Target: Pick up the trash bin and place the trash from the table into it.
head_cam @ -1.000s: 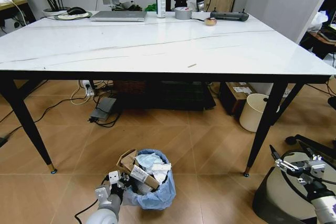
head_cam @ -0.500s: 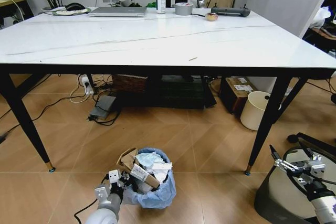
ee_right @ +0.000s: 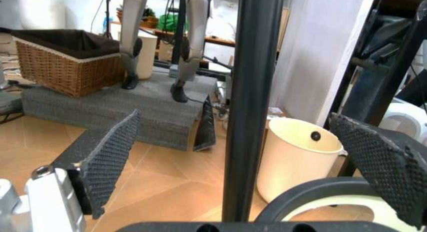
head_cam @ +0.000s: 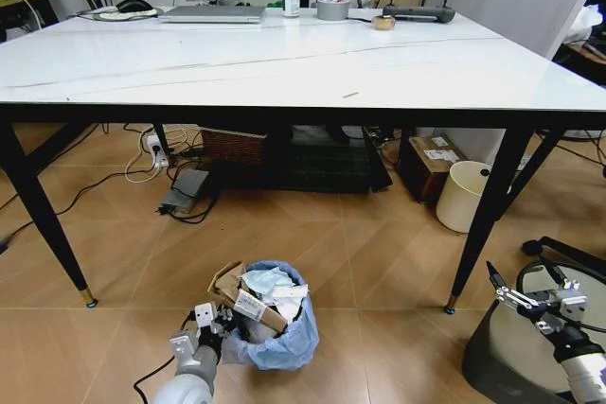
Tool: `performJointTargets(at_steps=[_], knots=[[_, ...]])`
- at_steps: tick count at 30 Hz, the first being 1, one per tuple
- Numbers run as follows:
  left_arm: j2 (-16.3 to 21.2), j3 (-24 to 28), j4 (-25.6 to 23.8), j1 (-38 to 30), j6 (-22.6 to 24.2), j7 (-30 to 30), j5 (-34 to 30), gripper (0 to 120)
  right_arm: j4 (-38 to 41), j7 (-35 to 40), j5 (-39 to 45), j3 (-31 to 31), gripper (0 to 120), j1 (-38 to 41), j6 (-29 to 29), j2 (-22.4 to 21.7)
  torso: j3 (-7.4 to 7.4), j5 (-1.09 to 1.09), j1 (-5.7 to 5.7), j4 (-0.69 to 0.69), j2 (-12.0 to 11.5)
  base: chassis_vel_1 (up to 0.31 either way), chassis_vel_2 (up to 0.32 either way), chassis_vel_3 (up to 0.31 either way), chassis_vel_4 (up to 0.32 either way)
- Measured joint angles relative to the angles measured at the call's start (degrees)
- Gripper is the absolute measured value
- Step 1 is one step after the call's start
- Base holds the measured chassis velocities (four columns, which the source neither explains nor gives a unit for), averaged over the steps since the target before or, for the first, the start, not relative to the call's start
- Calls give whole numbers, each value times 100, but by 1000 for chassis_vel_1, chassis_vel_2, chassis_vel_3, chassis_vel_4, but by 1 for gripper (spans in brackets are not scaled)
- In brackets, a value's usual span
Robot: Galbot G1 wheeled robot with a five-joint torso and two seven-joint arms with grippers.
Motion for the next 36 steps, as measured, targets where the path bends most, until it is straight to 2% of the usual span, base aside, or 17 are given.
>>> performJointTargets(at_steps=[8, 18, 36], knots=[[32, 34, -56, 6, -97, -45, 97, 0, 0, 0, 0, 0, 100, 0, 0, 0, -48, -6, -1, -1, -48, 0, 0, 0, 0], [119, 41, -299, 23, -65, -210, 117, 0, 0, 0, 0, 0, 100, 0, 1, 0, -35, 0, 4, -1, -32, 0, 0, 0, 0], [115, 18, -290, 38, -56, -255, 101, 0, 0, 0, 0, 0, 100, 0, 1, 0, -13, -1, 8, -1, -4, 0, 0, 0, 0]])
